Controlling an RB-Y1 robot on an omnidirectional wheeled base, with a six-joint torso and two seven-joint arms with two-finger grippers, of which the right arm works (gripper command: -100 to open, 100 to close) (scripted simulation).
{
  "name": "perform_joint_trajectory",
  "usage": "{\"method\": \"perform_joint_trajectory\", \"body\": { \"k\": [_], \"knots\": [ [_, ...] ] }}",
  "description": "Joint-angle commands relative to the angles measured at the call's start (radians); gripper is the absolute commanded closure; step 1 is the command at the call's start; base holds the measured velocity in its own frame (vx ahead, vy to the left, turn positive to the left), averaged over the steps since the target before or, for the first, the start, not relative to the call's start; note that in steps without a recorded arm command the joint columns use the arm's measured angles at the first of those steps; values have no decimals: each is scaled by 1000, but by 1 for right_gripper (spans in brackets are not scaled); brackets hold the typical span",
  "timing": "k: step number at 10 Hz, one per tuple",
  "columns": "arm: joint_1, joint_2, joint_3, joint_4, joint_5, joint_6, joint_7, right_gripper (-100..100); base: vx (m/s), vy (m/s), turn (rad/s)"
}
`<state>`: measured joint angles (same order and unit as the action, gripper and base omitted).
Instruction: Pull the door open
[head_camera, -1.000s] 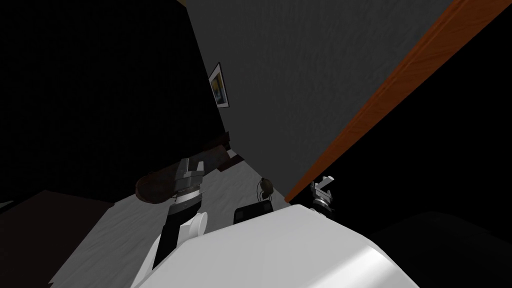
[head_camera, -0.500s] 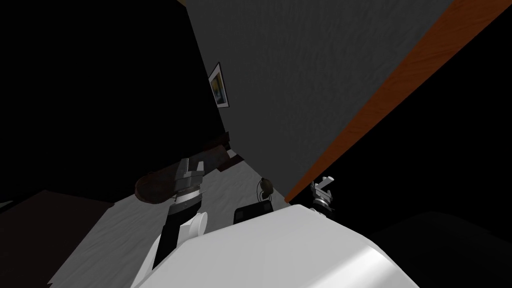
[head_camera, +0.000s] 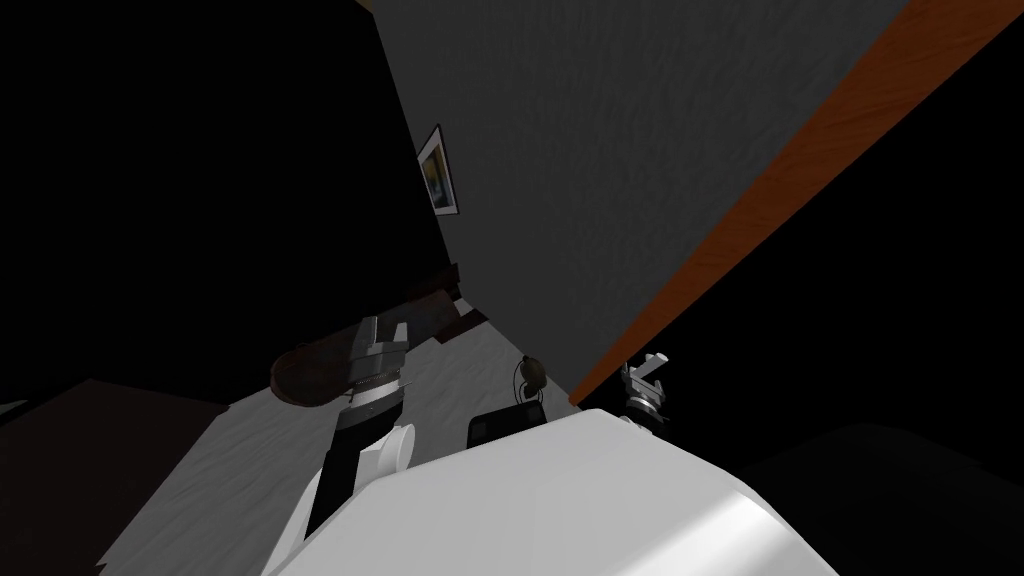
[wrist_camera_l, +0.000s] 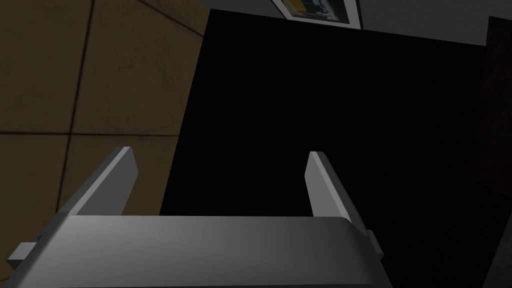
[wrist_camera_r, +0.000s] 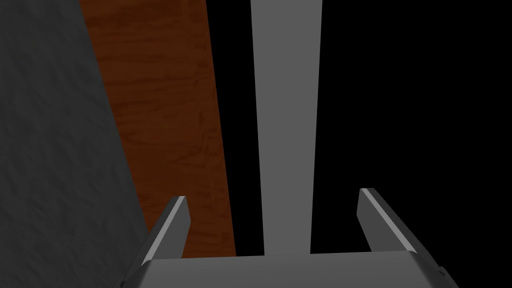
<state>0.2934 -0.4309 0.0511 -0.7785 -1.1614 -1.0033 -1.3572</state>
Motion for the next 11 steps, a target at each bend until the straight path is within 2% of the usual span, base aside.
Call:
{"method": "perform_joint_trajectory", "body": {
  "k": [1,4,11],
  "knots": [
    [-7,-13,16,19,16,-2,-29,-100,16,21,-61],
    [-12,-22,28,34,30,-4,-52,-100,26,30,-95],
    [-12,-22,28,34,30,-4,-52,-100,0,0,-2]
  ]
}}
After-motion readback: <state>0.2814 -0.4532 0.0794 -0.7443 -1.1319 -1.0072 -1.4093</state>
